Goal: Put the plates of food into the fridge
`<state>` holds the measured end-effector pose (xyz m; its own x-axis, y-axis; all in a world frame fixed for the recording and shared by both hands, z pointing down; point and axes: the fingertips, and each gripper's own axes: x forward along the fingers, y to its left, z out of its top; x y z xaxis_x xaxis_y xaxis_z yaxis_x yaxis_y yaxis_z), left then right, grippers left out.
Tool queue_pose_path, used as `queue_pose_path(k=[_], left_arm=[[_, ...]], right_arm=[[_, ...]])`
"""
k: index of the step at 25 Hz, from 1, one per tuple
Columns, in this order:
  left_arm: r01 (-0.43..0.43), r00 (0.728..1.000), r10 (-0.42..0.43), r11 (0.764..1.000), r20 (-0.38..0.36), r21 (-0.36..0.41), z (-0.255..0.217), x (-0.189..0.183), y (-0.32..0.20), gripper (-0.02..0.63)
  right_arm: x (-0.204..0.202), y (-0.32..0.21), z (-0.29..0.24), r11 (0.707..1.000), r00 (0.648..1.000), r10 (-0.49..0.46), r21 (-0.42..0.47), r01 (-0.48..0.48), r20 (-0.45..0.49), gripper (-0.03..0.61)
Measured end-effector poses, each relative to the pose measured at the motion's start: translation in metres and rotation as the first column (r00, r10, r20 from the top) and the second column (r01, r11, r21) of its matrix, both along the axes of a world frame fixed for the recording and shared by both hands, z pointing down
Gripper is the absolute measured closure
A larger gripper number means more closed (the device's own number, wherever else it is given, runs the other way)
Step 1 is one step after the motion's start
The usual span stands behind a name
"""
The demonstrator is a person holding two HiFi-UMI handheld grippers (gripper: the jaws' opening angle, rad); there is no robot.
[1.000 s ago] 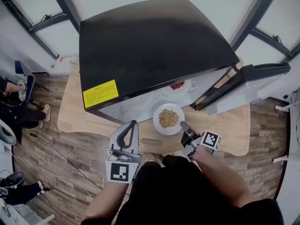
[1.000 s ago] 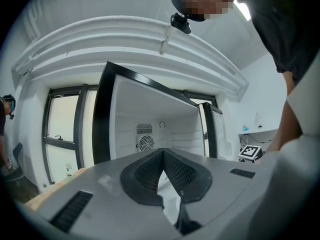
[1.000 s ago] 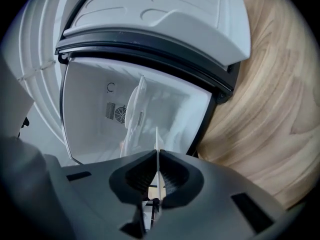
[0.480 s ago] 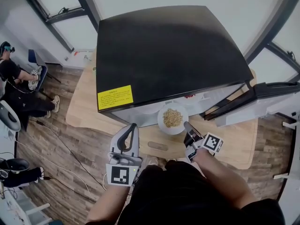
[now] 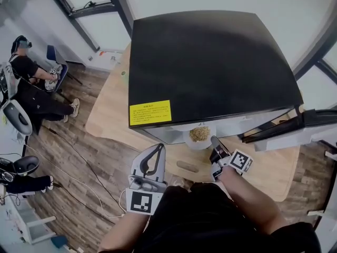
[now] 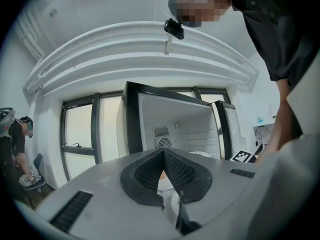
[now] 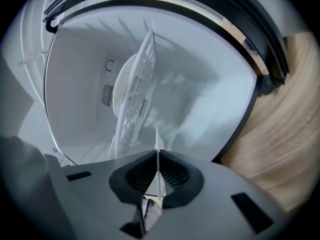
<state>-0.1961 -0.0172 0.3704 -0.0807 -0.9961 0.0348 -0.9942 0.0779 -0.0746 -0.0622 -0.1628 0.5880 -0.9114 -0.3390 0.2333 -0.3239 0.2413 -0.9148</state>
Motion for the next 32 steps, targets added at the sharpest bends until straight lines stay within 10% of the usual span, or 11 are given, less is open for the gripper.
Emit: queue_pose_path(k=[21,32], left_arm=[[0.102,0.995,-0.102,0.992,0.002,-0.073,0.016,-0.026,0.048,0.611],[0.148,0.989,-0.148,0.987,0.005,-0.06,0.009,-0.044,0.067,0.61]], right_arm=[[-0.066,-0.017,0.027,0.999,0.997,-0.041,0.022,0.042,-0.059,0.545],[-0.077,-0.037,0.043,0.994,0.964,-0.015,0.098,0.042,-0.264,0.543]])
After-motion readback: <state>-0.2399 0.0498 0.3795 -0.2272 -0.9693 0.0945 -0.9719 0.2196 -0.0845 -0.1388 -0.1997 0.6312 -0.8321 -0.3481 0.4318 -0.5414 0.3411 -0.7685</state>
